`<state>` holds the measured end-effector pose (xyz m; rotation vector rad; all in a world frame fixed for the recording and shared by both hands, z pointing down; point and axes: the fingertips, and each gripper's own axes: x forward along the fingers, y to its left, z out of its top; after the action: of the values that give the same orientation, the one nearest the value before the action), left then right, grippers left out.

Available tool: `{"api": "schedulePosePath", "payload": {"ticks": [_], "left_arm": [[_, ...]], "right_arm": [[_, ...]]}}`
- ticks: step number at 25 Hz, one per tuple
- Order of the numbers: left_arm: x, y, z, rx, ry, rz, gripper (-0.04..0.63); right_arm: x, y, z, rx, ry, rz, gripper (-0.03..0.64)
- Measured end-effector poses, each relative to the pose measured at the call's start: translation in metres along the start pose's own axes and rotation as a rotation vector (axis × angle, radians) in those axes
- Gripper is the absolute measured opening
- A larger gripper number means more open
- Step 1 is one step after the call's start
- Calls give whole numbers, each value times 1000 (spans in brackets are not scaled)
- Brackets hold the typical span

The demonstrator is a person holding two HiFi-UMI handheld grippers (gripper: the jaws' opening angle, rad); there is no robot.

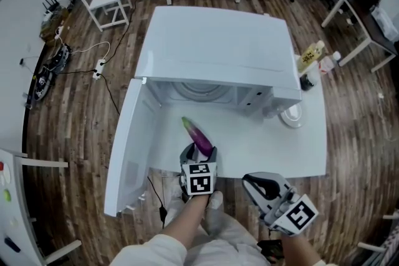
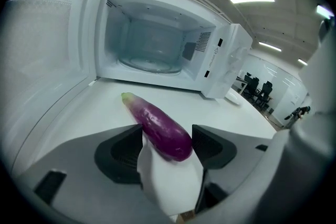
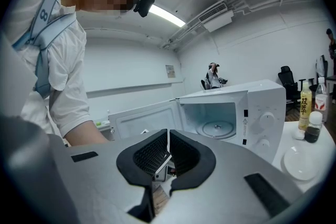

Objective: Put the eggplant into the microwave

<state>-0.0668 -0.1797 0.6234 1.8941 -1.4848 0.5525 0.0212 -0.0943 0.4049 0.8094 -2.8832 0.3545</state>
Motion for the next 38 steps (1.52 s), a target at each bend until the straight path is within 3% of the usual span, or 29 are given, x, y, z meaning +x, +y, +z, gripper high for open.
{"api": "schedulePosePath", "payload": {"ticks": [3, 8, 14, 18, 23, 29, 32, 34, 38], "left_arm": [[-1, -3, -1, 82, 49, -72, 288], [-2, -9, -6, 325, 128, -213, 276], [0, -15, -15, 540, 177, -345, 270], [-2, -19, -17, 617, 196, -434, 268], [1, -20, -11, 591, 173, -451, 276], [-5, -13, -9, 432, 177, -311, 331], [-3, -13, -16, 391, 181, -265, 333], [1, -14, -20, 382, 175, -250, 326], [3, -10, -19, 383, 169, -226, 234]], "right_arm": [[0, 1, 1, 10, -9, -3, 35], [1, 2, -2, 18, -12, -10, 35], [2, 3, -4, 23, -19, -15, 35], [2, 2, -5, 33, -18, -28, 35], [0, -1, -5, 36, -30, -30, 35], [-1, -3, -2, 41, -26, -38, 35], [-3, -7, -5, 42, -12, -47, 35], [-6, -10, -8, 40, -3, -56, 35], [-9, -12, -7, 46, -18, -64, 35]]}}
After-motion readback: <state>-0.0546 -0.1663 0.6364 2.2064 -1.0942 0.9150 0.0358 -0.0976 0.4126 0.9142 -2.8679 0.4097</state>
